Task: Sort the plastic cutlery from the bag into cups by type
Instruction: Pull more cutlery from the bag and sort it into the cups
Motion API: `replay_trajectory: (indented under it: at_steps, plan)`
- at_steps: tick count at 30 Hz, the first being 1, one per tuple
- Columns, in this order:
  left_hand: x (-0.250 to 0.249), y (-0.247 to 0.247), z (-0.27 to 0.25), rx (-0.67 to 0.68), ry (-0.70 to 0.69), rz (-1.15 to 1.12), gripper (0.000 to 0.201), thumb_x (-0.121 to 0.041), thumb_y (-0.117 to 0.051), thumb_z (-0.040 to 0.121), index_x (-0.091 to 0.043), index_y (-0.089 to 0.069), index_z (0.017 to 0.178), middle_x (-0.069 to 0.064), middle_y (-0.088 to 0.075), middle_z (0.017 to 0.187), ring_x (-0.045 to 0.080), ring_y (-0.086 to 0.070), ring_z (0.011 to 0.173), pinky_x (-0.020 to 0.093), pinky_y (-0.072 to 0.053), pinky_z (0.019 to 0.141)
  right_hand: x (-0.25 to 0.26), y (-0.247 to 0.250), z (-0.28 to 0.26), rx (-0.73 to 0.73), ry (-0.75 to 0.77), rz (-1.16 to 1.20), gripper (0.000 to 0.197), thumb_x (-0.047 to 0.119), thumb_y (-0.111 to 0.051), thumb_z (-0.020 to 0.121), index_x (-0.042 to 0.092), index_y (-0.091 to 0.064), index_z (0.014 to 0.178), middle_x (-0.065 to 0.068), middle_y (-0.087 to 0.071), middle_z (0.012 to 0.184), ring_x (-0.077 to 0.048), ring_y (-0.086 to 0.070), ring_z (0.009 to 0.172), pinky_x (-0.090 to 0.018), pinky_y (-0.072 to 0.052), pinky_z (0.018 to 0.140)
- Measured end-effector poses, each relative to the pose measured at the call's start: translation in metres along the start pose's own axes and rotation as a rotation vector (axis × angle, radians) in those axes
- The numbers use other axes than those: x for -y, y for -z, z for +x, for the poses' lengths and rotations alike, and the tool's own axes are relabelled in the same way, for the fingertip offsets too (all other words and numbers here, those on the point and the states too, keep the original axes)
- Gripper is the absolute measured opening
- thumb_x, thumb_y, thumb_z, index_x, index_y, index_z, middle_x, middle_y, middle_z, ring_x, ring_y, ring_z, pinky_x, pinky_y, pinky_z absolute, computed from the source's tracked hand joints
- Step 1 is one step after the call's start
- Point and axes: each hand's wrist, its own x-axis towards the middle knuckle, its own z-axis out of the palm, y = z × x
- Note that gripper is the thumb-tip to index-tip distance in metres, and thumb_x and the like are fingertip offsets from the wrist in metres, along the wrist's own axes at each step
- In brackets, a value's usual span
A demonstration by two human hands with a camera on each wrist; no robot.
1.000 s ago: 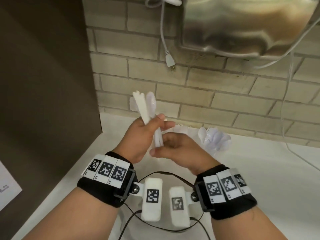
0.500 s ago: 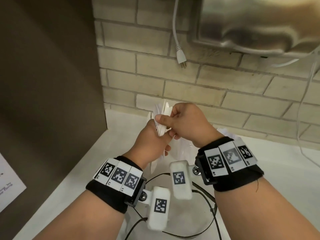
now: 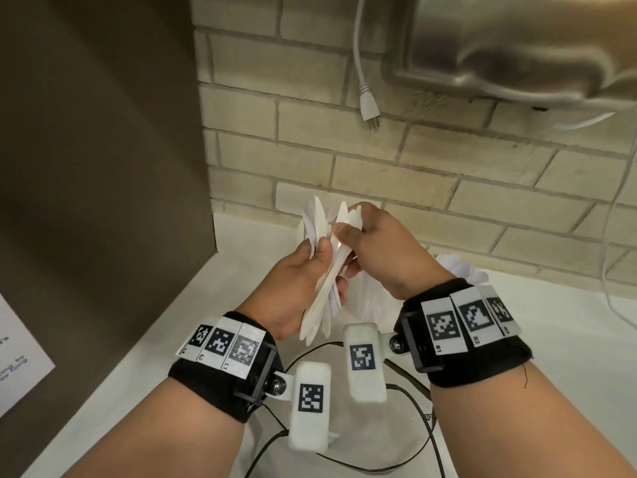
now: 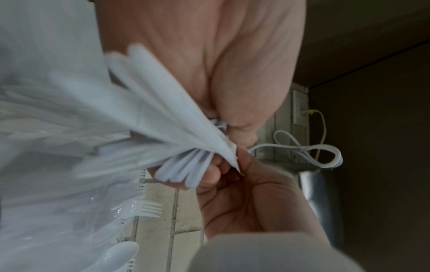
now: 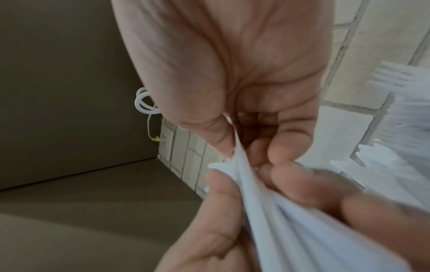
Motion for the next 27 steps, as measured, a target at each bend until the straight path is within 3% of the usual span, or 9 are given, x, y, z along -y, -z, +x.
replay_trajectory:
  at_steps: [5, 8, 10, 12, 14, 15, 17, 21, 27]
  plan:
    - [0.002, 0.004, 0.005, -0.113, 0.037, -0.028, 0.035, -0.028, -0.042, 0.099, -0.006, -0.055, 0.123, 0.012, -0.065, 0.088, 0.015, -0.059, 0.059, 0.035, -0.055, 0.066, -0.004, -0.004, 0.004, -0.084, -0.063, 0.086, 0.014, 0.020, -0.045, 0.099, 0.007, -0.051, 0.100, -0.016, -0.065, 0.092, -0.029, -0.066, 0.074, -0.039, -0.058, 0.064]
    - [0.004, 0.005, 0.005, -0.157, 0.056, 0.020, 0.030, -0.022, -0.044, 0.100, -0.009, -0.053, 0.126, 0.002, -0.066, 0.075, 0.013, -0.060, 0.057, 0.033, -0.053, 0.062, -0.002, -0.002, 0.006, -0.185, -0.063, 0.197, 0.008, 0.018, -0.044, 0.098, 0.013, -0.047, 0.093, -0.013, -0.060, 0.090, -0.036, -0.068, 0.086, -0.050, -0.059, 0.074]
    - [0.005, 0.006, 0.004, -0.146, 0.066, 0.067, 0.029, -0.022, -0.043, 0.101, -0.017, -0.053, 0.128, -0.002, -0.069, 0.086, 0.011, -0.064, 0.066, 0.030, -0.052, 0.063, 0.002, -0.001, 0.006, -0.226, -0.059, 0.270, 0.009, 0.016, -0.041, 0.099, 0.016, -0.044, 0.090, -0.012, -0.057, 0.088, -0.041, -0.069, 0.086, -0.056, -0.057, 0.075]
    - [0.008, 0.006, 0.005, -0.116, 0.060, 0.103, 0.029, -0.022, -0.043, 0.101, -0.022, -0.052, 0.128, -0.001, -0.068, 0.108, 0.014, -0.066, 0.089, 0.032, -0.054, 0.075, 0.004, -0.002, 0.007, -0.235, -0.027, 0.281, 0.010, 0.017, -0.039, 0.099, 0.020, -0.043, 0.090, -0.013, -0.054, 0.084, -0.042, -0.067, 0.076, -0.057, -0.057, 0.071]
    - [0.007, 0.005, 0.005, -0.134, 0.052, 0.129, 0.026, -0.021, -0.043, 0.101, -0.019, -0.049, 0.126, 0.002, -0.062, 0.102, 0.018, -0.062, 0.089, 0.034, -0.055, 0.080, 0.006, -0.003, 0.008, -0.228, 0.005, 0.237, 0.005, 0.019, -0.040, 0.099, 0.019, -0.044, 0.097, -0.007, -0.050, 0.077, -0.029, -0.057, 0.058, -0.044, -0.056, 0.053]
    - [0.007, 0.004, 0.005, -0.144, 0.045, 0.149, 0.025, -0.020, -0.043, 0.101, -0.019, -0.047, 0.125, 0.001, -0.056, 0.095, 0.016, -0.060, 0.082, 0.033, -0.055, 0.077, 0.006, -0.004, 0.010, -0.221, 0.011, 0.199, 0.005, 0.020, -0.041, 0.099, 0.018, -0.046, 0.102, -0.003, -0.047, 0.072, -0.020, -0.050, 0.051, -0.033, -0.047, 0.044]
    - [0.006, 0.003, 0.006, -0.133, 0.019, 0.239, 0.024, -0.021, -0.043, 0.100, -0.021, -0.042, 0.125, 0.000, -0.051, 0.093, 0.013, -0.057, 0.075, 0.033, -0.054, 0.073, 0.004, -0.007, 0.011, -0.188, 0.028, 0.115, 0.008, 0.025, -0.049, 0.097, 0.019, -0.050, 0.102, 0.003, -0.045, 0.066, -0.009, -0.043, 0.044, -0.023, -0.033, 0.041]
    - [0.003, 0.000, 0.004, -0.093, -0.056, 0.404, 0.033, -0.020, -0.043, 0.101, -0.031, -0.035, 0.131, -0.005, -0.051, 0.099, 0.010, -0.054, 0.075, 0.031, -0.049, 0.073, 0.003, -0.011, 0.010, -0.147, 0.068, -0.013, 0.025, 0.040, -0.066, 0.086, 0.016, -0.059, 0.091, 0.007, -0.050, 0.064, -0.007, -0.044, 0.048, -0.019, -0.031, 0.043]
    - [0.006, 0.006, 0.002, -0.098, 0.004, 0.341, 0.040, -0.031, -0.038, 0.101, -0.033, -0.033, 0.141, -0.005, -0.052, 0.091, 0.012, -0.052, 0.079, 0.034, -0.045, 0.079, 0.006, -0.006, 0.013, -0.136, -0.074, 0.113, 0.021, 0.035, -0.067, 0.087, 0.015, -0.063, 0.084, -0.003, -0.044, 0.061, -0.014, -0.033, 0.042, -0.019, -0.025, 0.040]
